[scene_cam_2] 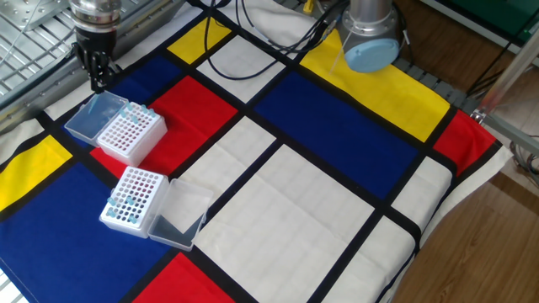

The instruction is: Transfer all medium pipette tips from one holder to another

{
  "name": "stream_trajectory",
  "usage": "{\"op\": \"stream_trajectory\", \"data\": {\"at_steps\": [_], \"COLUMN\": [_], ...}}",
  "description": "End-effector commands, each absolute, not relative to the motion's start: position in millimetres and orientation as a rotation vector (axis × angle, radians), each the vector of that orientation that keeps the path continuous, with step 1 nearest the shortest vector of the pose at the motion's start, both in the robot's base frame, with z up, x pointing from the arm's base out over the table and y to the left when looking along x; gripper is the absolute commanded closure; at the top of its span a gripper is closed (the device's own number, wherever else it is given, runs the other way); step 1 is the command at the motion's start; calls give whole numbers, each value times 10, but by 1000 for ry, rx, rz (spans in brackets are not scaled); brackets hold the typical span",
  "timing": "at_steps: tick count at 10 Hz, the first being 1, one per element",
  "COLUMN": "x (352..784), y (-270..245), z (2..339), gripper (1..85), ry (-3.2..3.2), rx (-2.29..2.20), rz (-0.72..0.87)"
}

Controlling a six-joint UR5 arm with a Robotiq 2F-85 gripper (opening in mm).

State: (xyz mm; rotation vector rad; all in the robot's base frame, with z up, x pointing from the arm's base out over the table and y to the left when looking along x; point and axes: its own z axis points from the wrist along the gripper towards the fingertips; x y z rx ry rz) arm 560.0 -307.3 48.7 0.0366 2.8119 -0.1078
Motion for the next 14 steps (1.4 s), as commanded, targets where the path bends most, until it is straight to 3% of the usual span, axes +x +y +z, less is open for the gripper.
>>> {"op": "stream_trajectory", "data": {"at_steps": [1,14], "x": [5510,5235], "y": [-3129,-2730], "z": [594,1096], "gripper": [840,840], "ry": [2870,3004], "rx": [93,240], "rz": [-146,-59]}}
